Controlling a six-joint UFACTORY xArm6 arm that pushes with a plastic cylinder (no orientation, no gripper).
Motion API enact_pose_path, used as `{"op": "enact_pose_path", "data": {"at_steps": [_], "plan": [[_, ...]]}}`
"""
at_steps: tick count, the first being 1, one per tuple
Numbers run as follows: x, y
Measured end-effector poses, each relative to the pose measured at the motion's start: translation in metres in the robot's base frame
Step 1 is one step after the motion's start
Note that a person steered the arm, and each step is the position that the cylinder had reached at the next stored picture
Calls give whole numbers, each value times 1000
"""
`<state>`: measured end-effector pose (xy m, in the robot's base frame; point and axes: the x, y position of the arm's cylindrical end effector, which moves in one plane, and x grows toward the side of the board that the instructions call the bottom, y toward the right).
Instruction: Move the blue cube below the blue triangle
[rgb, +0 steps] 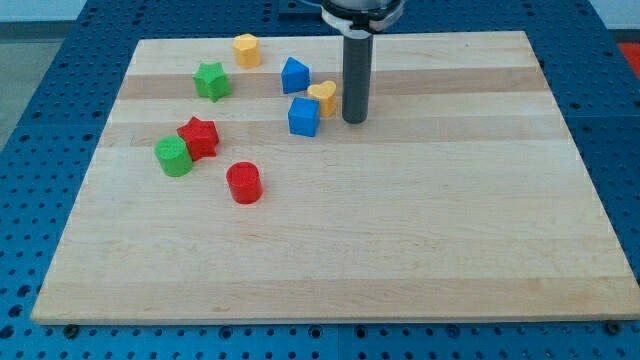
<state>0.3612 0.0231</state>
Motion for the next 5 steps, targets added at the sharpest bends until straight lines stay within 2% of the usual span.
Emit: {"op": "enact_pose_path", "data": {"at_steps": [4,5], "plan": [[30,-64],[41,-104]]}}
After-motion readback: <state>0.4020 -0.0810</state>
